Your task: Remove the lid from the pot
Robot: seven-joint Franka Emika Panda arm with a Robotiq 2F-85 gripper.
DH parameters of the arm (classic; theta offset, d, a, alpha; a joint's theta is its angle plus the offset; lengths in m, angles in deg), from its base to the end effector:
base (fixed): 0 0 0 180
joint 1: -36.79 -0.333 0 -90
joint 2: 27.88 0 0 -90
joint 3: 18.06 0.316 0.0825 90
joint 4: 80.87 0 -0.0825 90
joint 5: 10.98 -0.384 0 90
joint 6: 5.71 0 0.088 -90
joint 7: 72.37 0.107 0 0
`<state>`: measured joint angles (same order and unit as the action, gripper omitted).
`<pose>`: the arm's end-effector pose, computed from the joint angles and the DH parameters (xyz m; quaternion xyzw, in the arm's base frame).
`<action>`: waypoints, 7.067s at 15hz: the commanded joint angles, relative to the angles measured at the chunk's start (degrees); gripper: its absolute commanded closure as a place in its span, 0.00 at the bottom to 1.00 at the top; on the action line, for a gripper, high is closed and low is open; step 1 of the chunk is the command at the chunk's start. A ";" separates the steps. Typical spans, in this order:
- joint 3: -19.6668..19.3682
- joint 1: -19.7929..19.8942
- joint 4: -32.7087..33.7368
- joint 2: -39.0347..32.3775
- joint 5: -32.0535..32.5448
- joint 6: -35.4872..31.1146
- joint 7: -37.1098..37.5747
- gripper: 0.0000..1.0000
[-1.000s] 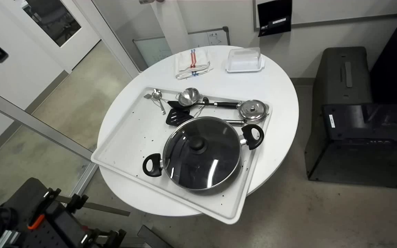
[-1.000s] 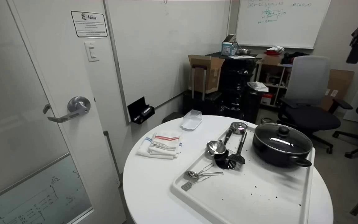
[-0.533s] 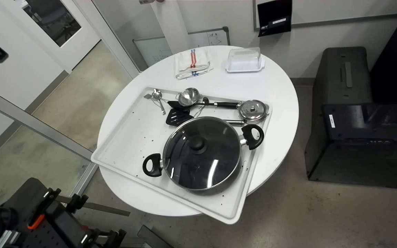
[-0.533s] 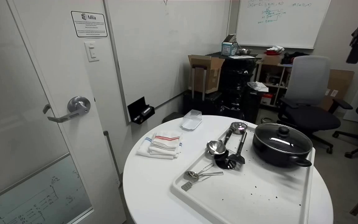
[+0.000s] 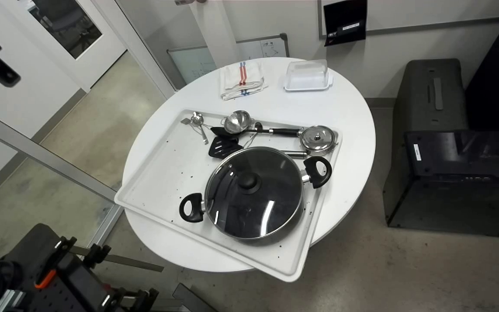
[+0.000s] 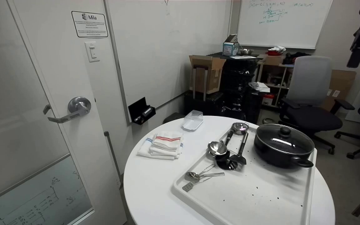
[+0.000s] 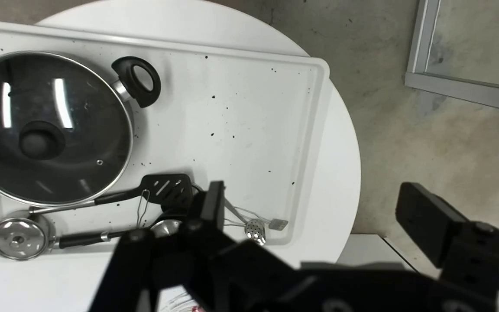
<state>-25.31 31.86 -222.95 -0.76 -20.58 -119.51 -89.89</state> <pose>0.3989 -0.0073 0.4558 -0.9889 -0.1042 -0.0048 0.1055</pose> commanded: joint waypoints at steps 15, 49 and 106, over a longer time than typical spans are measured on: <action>0.31 9.54 6.47 -29.65 -0.52 -19.75 23.68 0.00; -9.23 7.20 27.66 -67.13 6.62 -34.88 49.09 0.00; -3.06 -16.32 20.25 -57.61 22.48 -36.31 51.04 0.75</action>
<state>-28.74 16.90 -205.54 -56.26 -0.53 -157.78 -40.08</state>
